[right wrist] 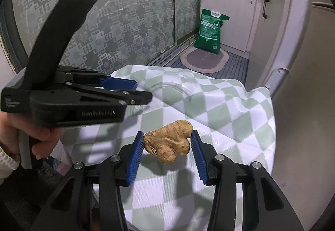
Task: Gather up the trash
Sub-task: 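Grasp the tan ginger root with the right tool and lift it, then carry the ginger root in the right tool to the teal bin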
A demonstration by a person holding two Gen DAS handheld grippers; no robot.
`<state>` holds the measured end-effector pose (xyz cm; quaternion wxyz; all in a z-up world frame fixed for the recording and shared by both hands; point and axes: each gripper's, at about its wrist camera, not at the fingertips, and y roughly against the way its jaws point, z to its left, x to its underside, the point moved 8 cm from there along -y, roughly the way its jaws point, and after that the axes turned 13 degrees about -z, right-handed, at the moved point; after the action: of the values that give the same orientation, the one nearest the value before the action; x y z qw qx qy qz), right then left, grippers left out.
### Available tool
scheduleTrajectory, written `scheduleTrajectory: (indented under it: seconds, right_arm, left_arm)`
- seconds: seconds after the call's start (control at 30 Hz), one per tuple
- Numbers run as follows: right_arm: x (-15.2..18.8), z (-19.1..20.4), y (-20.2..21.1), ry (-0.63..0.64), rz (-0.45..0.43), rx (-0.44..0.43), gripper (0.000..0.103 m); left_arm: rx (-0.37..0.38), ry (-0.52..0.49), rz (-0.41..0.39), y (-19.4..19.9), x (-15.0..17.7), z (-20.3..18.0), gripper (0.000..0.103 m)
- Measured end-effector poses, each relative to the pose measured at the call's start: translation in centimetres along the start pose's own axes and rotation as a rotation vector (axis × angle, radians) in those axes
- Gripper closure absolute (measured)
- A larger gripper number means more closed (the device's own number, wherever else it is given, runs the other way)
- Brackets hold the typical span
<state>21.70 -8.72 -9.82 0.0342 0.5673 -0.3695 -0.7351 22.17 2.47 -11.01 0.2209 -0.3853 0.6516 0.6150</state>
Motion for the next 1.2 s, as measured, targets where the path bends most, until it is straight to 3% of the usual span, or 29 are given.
scheduleTrajectory:
  seconds: [0.07, 0.3, 0.8, 1.2]
  right_arm:
    - [0.0, -0.3, 0.3, -0.004, -0.002, 0.002, 0.057]
    - [-0.3, -0.7, 0.9, -0.013, -0.011, 0.007, 0.057]
    - [-2.7, 1.4, 0.4, 0.008, -0.03, -0.006, 0.057]
    - [-6.1, 6.2, -1.6, 0.046, -0.051, -0.062, 0.057]
  left_arm:
    - [0.016, 0.013, 0.003, -0.1, -0.1, -0.1, 0.083]
    - [0.017, -0.011, -0.021, 0.7, -0.2, -0.6, 0.099]
    - [-0.007, -0.023, -0.074, 4.3, -0.2, 2.0, 0.1]
    - [-0.079, 0.031, -0.111, 8.4, 0.1, 9.0, 0.1]
